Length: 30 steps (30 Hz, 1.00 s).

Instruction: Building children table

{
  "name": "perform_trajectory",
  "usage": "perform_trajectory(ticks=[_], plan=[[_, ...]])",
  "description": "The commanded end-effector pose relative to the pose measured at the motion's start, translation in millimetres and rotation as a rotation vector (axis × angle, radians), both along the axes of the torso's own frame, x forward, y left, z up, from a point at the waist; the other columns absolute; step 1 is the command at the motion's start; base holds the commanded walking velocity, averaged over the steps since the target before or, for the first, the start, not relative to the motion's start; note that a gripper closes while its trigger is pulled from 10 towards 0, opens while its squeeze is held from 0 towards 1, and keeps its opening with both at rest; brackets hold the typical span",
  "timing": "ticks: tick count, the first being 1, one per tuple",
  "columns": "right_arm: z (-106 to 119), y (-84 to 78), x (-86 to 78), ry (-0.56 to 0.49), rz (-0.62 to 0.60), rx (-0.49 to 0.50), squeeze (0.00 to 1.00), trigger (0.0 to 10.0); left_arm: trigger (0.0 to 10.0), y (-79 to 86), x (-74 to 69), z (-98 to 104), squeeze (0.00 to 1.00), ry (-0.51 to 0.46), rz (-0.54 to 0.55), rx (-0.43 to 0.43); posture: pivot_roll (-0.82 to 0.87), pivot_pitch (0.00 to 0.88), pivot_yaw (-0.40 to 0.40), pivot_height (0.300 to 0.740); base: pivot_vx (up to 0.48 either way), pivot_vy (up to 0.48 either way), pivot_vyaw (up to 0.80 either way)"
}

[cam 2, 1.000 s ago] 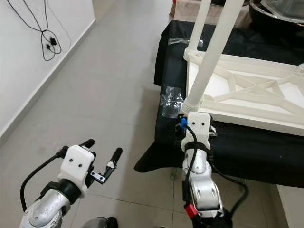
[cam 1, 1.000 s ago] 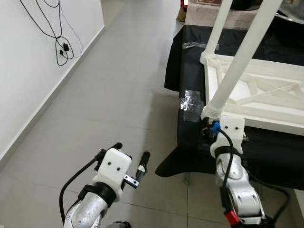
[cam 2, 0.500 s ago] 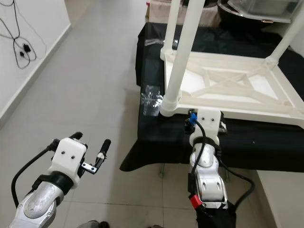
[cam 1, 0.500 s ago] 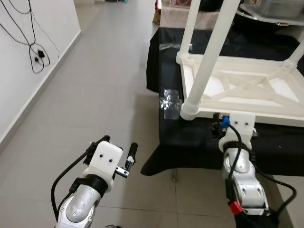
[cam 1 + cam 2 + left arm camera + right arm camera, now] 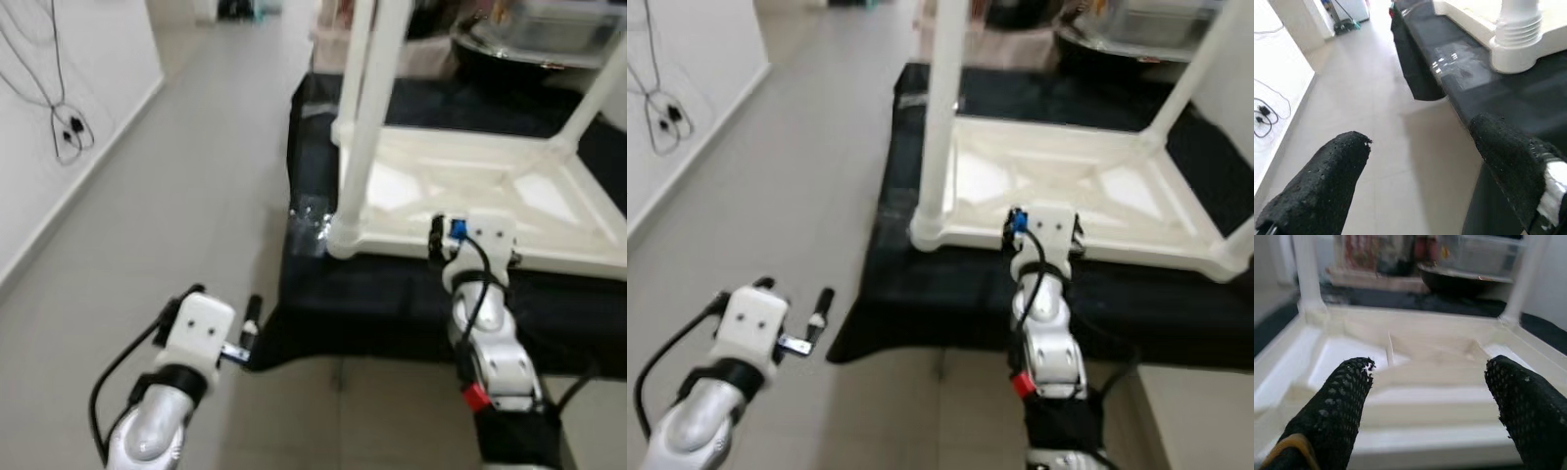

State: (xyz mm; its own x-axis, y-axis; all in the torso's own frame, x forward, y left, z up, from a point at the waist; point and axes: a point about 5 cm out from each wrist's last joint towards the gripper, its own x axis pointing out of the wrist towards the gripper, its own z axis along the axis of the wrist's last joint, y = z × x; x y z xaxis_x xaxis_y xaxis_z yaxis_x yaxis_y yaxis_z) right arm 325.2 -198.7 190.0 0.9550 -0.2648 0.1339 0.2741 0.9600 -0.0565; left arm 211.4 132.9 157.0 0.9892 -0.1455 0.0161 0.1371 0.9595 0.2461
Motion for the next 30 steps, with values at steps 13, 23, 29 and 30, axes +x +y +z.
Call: perform_trajectory(ticks=[13, 23, 29, 30], plan=[[3, -25.8, 22.8, -0.005, 0.026, 0.046, 0.0, 10.0, 10.0, 40.1, 5.1, 23, 0.0, -0.107, 0.258, -0.045, 0.15, 0.079, -0.062, 0.74, 0.0, 0.0, 0.0], [2, -24.7, 28.8, -0.016, 0.039, 0.059, 0.0, 10.0, 10.0, 59.5, 10.7, 36, 0.0, -0.171, 0.3, 0.023, 0.14, 0.072, -0.06, 0.74, 0.141, 0.0, 0.0], [-1, -21.6, 29.1, -0.013, 0.049, 0.054, 0.0, 10.0, 10.0, 51.1, 11.0, 34, 0.0, -0.166, 0.269, 0.006, 0.14, 0.072, -0.061, 0.74, 0.321, 0.0, 0.0], [-3, -21.0, 29.1, -0.011, 0.052, 0.053, 0.0, 10.0, 10.0, 48.1, 10.5, 34, 0.0, -0.163, 0.255, 0.003, 0.14, 0.075, -0.061, 0.74, 0.345, 0.0, 0.0]])
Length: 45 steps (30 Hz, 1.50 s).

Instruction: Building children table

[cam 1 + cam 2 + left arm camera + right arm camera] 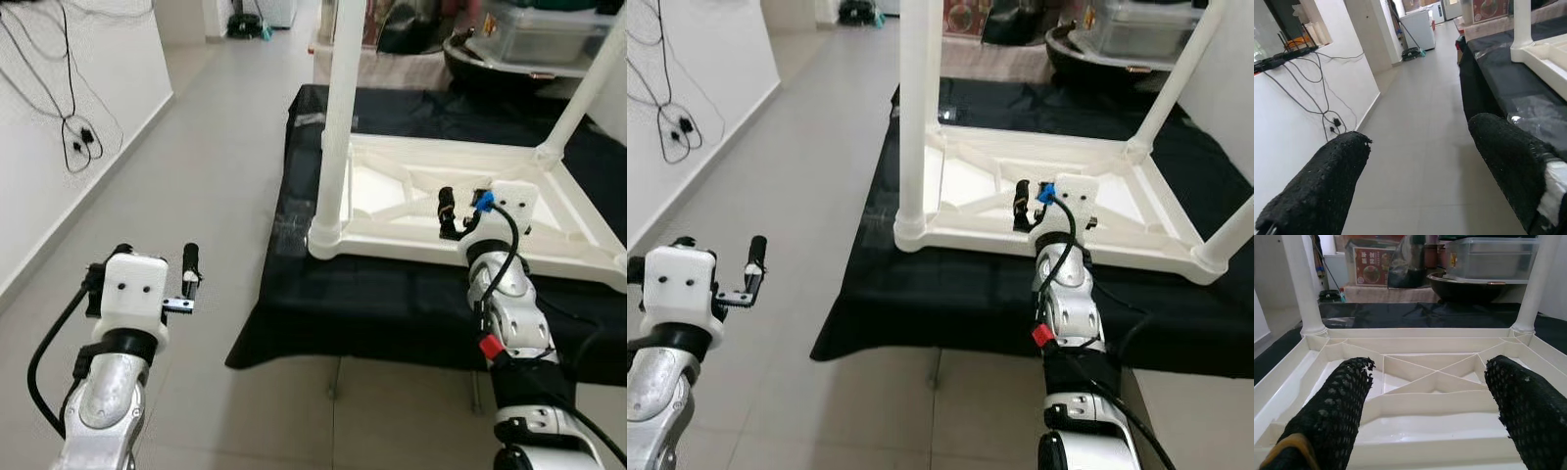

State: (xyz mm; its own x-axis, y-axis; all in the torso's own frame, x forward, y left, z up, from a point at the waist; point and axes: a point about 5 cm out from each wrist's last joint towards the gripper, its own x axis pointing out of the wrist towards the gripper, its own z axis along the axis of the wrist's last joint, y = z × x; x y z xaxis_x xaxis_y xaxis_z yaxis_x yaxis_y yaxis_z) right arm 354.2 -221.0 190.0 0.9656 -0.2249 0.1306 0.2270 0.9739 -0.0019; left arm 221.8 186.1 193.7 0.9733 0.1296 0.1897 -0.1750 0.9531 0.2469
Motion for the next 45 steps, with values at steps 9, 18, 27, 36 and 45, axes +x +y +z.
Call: perform_trajectory(ticks=[9, 18, 27, 36, 45], plan=[[-6, 3.5, 0.3, 0.003, 0.009, 0.003, 0.0, 10.0, 10.0, -8.9, -0.9, -6, 0.0, 0.025, -0.04, 0.0, 0.14, 0.079, -0.062, 0.74, 0.345, 0.0, 0.0], [-4, 1.9, 0.7, -0.008, -0.008, 0.003, 0.0, 10.0, 10.0, -9.0, 1.8, -9, 0.0, 0.048, -0.029, -0.016, 0.14, 0.086, -0.06, 0.74, 0.154, 0.0, 0.0], [0, -11.0, 0.1, -0.018, -0.085, -0.033, 0.0, 10.0, 10.0, -11.3, 2.1, -9, 0.0, 0.048, -0.044, -0.041, 0.14, 0.09, -0.061, 0.74, 0.0, 0.0, 0.0], [2, -33.8, 4.1, -0.004, -0.12, -0.022, 0.0, 10.0, 10.0, -18.7, 1.8, -12, 0.0, 0.061, -0.087, -0.063, 0.14, 0.091, -0.06, 0.74, 0.0, 0.0, 0.0], [5, -84.8, -1.5, 0.194, 0.366, 0.015, 0.0, 10.0, 10.0, -32.5, -3.8, -22, 0.0, 0.125, -0.205, -0.087, 0.13, 0.097, -0.053, 0.74, 0.0, 0.0, 0.0]])
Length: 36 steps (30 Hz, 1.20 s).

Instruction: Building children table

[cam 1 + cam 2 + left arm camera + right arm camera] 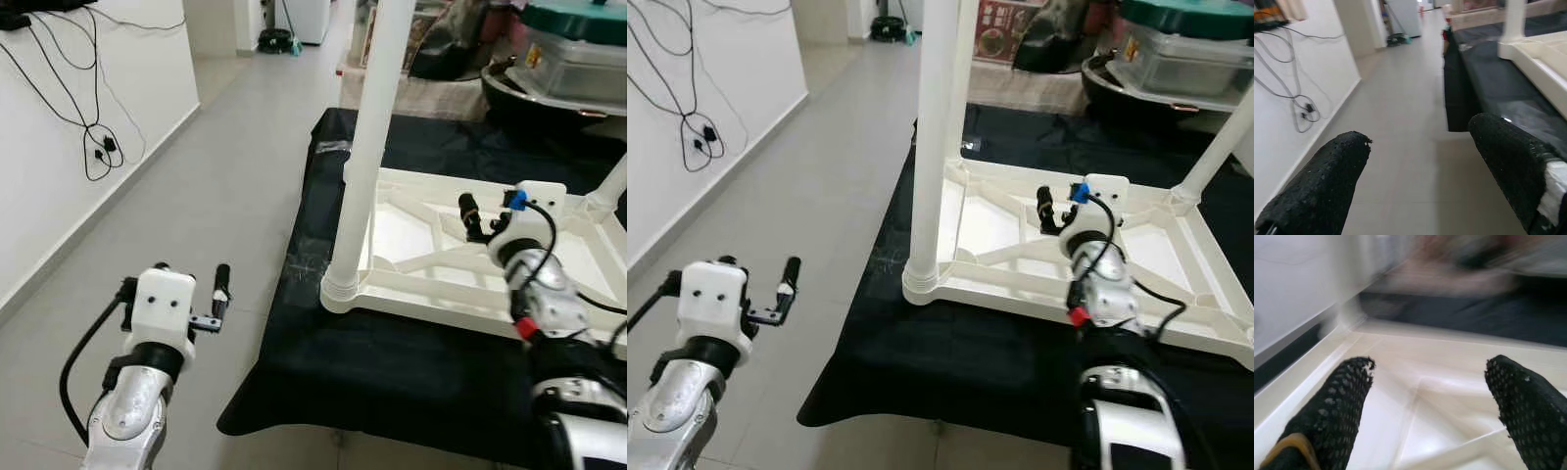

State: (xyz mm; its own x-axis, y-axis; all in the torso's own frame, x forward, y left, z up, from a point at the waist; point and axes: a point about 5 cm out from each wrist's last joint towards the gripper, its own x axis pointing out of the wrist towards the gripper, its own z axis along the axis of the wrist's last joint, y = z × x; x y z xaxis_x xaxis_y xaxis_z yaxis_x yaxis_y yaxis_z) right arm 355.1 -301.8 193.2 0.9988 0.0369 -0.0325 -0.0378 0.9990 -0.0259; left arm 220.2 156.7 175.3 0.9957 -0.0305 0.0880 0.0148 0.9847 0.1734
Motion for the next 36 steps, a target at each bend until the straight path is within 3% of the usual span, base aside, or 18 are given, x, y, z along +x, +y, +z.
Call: perform_trajectory(ticks=[1, 3, 5, 6, 7, 9, 13, 17, 20, 21, 28, 29, 36], plan=[[2, -4.0, -2.4, 0.032, 0.1, 0.027, 0.0, 10.0, 10.0, -3.1, -2.2, -4, 0.0, 0.026, -0.033, -0.003, 0.13, 0.097, -0.053, 0.74, 0.0, 0.0, 0.0], [1, -5.9, -6.3, 0.064, 0.167, 0.031, 0.0, 10.0, 10.0, -5.5, -2.8, -5, 0.0, 0.032, -0.05, -0.01, 0.13, 0.101, -0.048, 0.74, 0.0, 0.0, 0.0], [-4, -0.5, -23.3, 0.125, 0.433, 0.009, 0.0, 10.0, 10.0, -12.9, -5.3, -6, 0.0, 0.043, -0.095, -0.016, 0.13, 0.107, -0.045, 0.74, 0.0, 0.0, 0.0], [-4, -0.5, -23.3, 0.125, 0.433, 0.009, 0.0, 10.0, 10.0, -12.9, -5.3, -6, 0.0, 0.043, -0.095, -0.016, 0.13, 0.107, -0.045, 0.74, 0.0, 0.0, 0.0], [-4, 4.0, -32.5, 0.138, 0.563, 0.025, 0.0, 10.0, 10.0, -16.5, -7.1, -7, 0.0, 0.052, -0.117, -0.019, 0.14, 0.113, -0.041, 0.74, 0.0, 0.0, 0.0], [-2, 10.7, -40.8, 0.128, 0.703, 0.064, 0.0, 10.0, 10.0, -21.0, -9.8, -9, 0.0, 0.064, -0.146, -0.024, 0.14, 0.117, -0.038, 0.74, 0.0, 0.0, 0.0], [2, 19.1, -42.3, 0.099, 0.778, 0.086, 0.0, 10.0, 10.0, -24.9, -13.1, -10, 0.0, 0.073, -0.174, -0.024, 0.14, 0.121, -0.033, 0.74, 0.0, 0.0, 0.0], [13, 44.8, -40.5, 0.026, 0.927, 0.102, 0.0, 10.0, 10.0, -29.9, -17.8, -12, 0.0, 0.086, -0.215, -0.022, 0.15, 0.123, -0.033, 0.74, 0.0, 0.0, 0.0], [19, 52.4, -35.5, -0.01, 0.935, 0.087, 0.0, 10.0, 10.0, -31.1, -18.5, -11, 0.0, 0.085, -0.223, -0.02, 0.16, 0.122, -0.033, 0.74, 0.0, 0.0, 0.0], [26, 57.1, -30.8, -0.043, 0.923, 0.091, 1.0, 10.0, 10.0, -32.1, -18.9, -11, 0.0, 0.084, -0.229, -0.02, 0.16, 0.12, -0.033, 0.74, 0.0, 0.0, 0.0], [35, 67.2, -29.7, -0.086, 0.971, 0.055, 1.0, 10.0, 10.0, -35.3, -20.1, -10, 0.0, 0.08, -0.241, -0.023, 0.16, 0.118, -0.034, 0.74, 0.0, 0.0, 0.0], [35, 68.3, -30.5, -0.089, 0.981, 0.046, 0.0, 10.0, 10.0, -35.7, -20.3, -10, 0.0, 0.079, -0.242, -0.024, 0.16, 0.118, -0.034, 0.74, 0.0, 0.0, 0.0], [39, 85.9, -38.5, -0.096, 1.132, 0.079, 0.0, 10.0, 10.0, -43.0, -24.7, -14, 0.0, 0.104, -0.3, -0.039, 0.16, 0.11, -0.033, 0.74, 0.0, 0.0, 0.0]])
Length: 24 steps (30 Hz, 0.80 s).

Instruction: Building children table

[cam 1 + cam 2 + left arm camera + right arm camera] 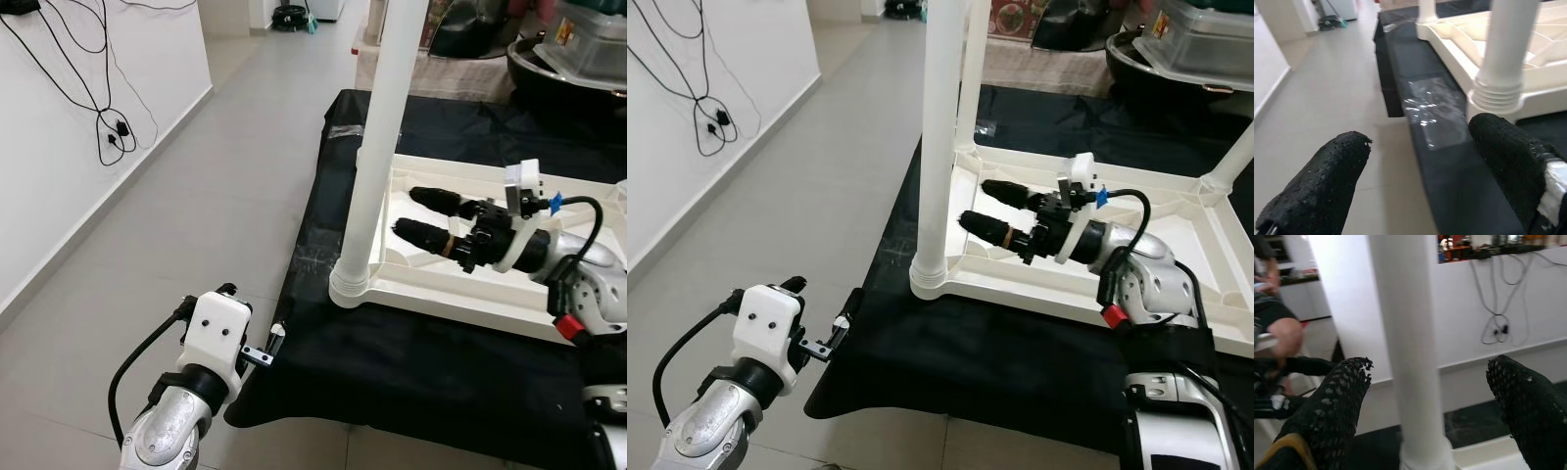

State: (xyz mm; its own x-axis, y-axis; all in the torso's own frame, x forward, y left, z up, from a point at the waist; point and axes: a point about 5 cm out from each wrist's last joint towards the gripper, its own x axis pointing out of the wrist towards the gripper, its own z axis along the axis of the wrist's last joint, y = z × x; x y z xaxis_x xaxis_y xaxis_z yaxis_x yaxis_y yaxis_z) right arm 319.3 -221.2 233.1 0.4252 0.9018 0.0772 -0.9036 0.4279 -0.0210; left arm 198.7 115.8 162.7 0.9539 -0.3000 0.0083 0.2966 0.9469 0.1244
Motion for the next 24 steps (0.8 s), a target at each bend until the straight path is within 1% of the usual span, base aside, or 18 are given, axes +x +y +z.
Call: perform_trajectory(ticks=[1, 2, 4, 5, 6, 7, 9, 10, 13, 17, 21, 22, 24], plan=[[-2, 10.3, -1.8, -0.004, 0.05, 0.006, 0.0, 10.0, 10.0, -4.9, -5.3, -4, 0.0, 0.031, -0.051, -0.008, 0.15, 0.107, -0.034, 0.74, 0.0, 0.0, 0.0], [-2, 10.3, -1.8, -0.004, 0.05, 0.006, 0.0, 10.0, 10.0, -4.9, -5.3, -4, 0.0, 0.031, -0.051, -0.008, 0.15, 0.107, -0.034, 0.74, 0.0, 0.0, 0.0], [-3, 20.6, -0.6, -0.011, 0.075, -0.003, 0.0, 10.0, 10.0, -10.5, -9.1, -8, 0.0, 0.052, -0.099, -0.015, 0.16, 0.105, -0.033, 0.74, 0.0, 0.0, 0.0], [-3, 20.6, -0.6, -0.011, 0.075, -0.003, 0.0, 10.0, 10.0, -10.5, -9.1, -8, 0.0, 0.052, -0.099, -0.015, 0.16, 0.105, -0.033, 0.74, 0.0, 0.0, 0.0], [-5, 26.1, 0.8, -0.013, 0.078, -0.007, 0.0, 10.0, 10.0, -13.2, -10.9, -9, 0.0, 0.061, -0.122, -0.02, 0.16, 0.101, -0.036, 0.74, 0.0, 0.0, 0.0], [-5, 26.1, 0.8, -0.013, 0.078, -0.007, 0.0, 10.0, 10.0, -13.2, -10.9, -9, 0.0, 0.061, -0.122, -0.02, 0.16, 0.101, -0.036, 0.74, 0.0, 0.0, 0.0], [-8, 37.4, 4.7, -0.021, 0.073, -0.021, 0.0, 10.0, 10.0, -16.3, -13.6, -11, 0.0, 0.07, -0.147, -0.022, 0.16, 0.101, -0.035, 0.74, 0.0, 0.0, 0.0], [-8, 37.4, 4.7, -0.021, 0.073, -0.021, 0.0, 10.0, 10.0, -16.3, -13.6, -11, 0.0, 0.07, -0.147, -0.022, 0.16, 0.101, -0.035, 0.74, 0.0, 0.0, 0.0], [-10, 52.0, 6.4, -0.034, 0.081, -0.029, 0.0, 10.0, 10.0, -18.4, -14.8, -12, 0.0, 0.071, -0.158, -0.015, 0.16, 0.096, -0.037, 0.74, 0.0, 0.0, 0.0], [-9, 58.0, 8.1, -0.042, 0.075, -0.023, 0.0, 10.0, 10.0, -19.3, -14.7, -12, 0.0, 0.068, -0.162, -0.013, 0.16, 0.096, -0.038, 0.74, 0.0, 0.0, 0.0], [-9, 60.0, 9.1, -0.043, 0.069, -0.017, 0.0, 10.0, 10.0, -19.6, -14.4, -12, 0.0, 0.066, -0.163, -0.013, 0.15, 0.096, -0.039, 0.74, 0.0, 0.0, 0.0], [-10, 68.9, 13.1, -0.055, 0.035, -0.02, 0.0, 10.0, 10.0, -20.7, -14.0, -11, 0.0, 0.062, -0.167, -0.011, 0.15, 0.104, -0.045, 0.74, 0.0, 0.0, 0.0], [-10, 68.9, 13.1, -0.055, 0.035, -0.02, 0.0, 10.0, 10.0, -20.7, -14.0, -11, 0.0, 0.062, -0.167, -0.011, 0.15, 0.104, -0.045, 0.74, 0.0, 0.0, 0.0]])
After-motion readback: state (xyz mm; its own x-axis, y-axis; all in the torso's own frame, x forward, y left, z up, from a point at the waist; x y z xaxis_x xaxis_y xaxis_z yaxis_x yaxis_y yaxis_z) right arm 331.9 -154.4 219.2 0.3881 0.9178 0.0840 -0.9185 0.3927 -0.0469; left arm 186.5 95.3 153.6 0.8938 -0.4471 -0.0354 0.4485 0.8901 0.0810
